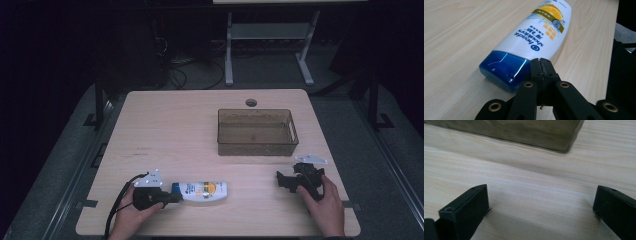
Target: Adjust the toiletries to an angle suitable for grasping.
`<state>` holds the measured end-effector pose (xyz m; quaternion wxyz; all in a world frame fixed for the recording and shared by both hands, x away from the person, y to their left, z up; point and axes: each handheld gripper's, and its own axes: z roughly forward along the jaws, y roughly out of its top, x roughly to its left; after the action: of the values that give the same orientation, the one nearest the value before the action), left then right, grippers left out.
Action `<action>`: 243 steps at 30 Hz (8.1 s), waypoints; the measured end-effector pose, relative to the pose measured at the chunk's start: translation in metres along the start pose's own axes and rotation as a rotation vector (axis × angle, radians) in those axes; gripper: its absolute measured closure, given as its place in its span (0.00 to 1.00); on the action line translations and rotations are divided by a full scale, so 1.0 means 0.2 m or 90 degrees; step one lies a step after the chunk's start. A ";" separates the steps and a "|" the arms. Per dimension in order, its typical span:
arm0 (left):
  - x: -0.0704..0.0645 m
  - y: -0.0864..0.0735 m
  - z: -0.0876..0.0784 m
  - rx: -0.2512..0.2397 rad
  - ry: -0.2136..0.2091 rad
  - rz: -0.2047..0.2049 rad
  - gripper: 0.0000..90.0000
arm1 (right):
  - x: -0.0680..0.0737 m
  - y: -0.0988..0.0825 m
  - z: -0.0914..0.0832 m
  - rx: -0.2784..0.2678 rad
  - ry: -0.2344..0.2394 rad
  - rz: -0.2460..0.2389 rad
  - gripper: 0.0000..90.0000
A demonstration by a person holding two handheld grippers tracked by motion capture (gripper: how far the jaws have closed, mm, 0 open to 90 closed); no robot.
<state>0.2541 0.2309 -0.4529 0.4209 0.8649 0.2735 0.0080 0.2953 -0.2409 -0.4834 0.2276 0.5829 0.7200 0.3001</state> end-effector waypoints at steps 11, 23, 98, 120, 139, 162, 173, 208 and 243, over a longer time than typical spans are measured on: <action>0.06 0.03 0.00 -0.008 0.027 -0.003 1.00 | 0.00 0.00 0.00 0.000 0.000 0.000 0.00; 0.11 0.06 0.02 -0.011 0.042 -0.005 1.00 | 0.00 0.00 0.00 0.000 0.000 0.001 0.00; 0.05 0.41 0.19 -0.043 -0.016 0.048 1.00 | 0.00 0.00 0.00 0.000 0.000 0.000 0.00; -0.03 0.58 0.45 -0.013 -0.051 0.073 1.00 | 0.00 0.00 0.00 0.000 0.000 0.000 0.00; -0.02 0.56 0.64 0.051 -0.061 0.066 1.00 | 0.00 0.00 0.00 0.000 0.000 0.000 0.00; -0.09 0.50 0.61 0.080 -0.075 0.068 1.00 | 0.00 0.00 0.00 0.000 0.000 0.000 0.00; -0.12 0.45 0.55 0.088 -0.077 0.071 1.00 | 0.00 0.00 0.00 0.000 0.000 0.000 0.00; -0.13 0.23 0.31 0.108 -0.046 0.057 1.00 | 0.00 0.00 0.00 0.000 0.000 0.000 0.00; -0.04 0.17 0.03 0.055 0.007 0.028 1.00 | 0.00 0.00 0.00 0.000 0.000 0.000 0.00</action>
<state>0.2655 0.2059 -0.4307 0.3816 0.8878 0.2571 0.0105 0.2953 -0.2409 -0.4834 0.2277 0.5828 0.7201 0.3001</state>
